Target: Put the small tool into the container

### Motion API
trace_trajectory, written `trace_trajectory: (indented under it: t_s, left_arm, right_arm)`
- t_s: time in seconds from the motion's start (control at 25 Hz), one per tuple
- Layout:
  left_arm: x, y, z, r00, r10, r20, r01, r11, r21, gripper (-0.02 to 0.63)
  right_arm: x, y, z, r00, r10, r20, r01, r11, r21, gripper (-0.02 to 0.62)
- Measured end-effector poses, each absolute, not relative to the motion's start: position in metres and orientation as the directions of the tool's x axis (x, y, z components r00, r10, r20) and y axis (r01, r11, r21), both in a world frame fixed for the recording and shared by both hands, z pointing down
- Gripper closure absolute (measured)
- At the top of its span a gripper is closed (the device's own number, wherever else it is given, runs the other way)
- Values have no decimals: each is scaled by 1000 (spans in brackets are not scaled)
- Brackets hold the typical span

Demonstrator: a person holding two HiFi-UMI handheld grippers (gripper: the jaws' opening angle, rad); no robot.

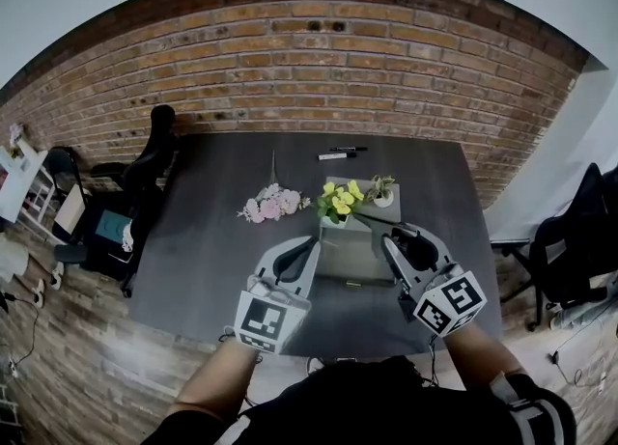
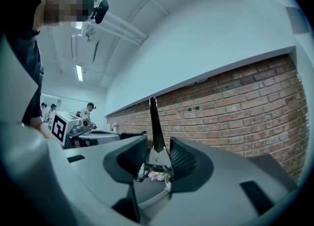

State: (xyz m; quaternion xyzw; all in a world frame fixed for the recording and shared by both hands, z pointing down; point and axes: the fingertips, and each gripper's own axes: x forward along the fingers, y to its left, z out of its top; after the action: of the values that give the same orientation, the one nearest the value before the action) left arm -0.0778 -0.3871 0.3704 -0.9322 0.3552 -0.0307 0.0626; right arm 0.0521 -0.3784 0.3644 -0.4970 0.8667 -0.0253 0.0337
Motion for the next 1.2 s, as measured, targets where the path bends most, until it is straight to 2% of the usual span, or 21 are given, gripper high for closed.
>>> trace_trajectory:
  t_s: [0.68,1.2]
  left_arm:
    - [-71,-408,379,706,-707,39,-700,-705,-117,598]
    - [-90,-403,395,653,-753,77,-747,-658,-95,598]
  right_arm:
    - [55,-404,389,-553,-833,8,-828,548,-122,453]
    - [56,-446,505,-530,-807,260,-844,473,-253,453]
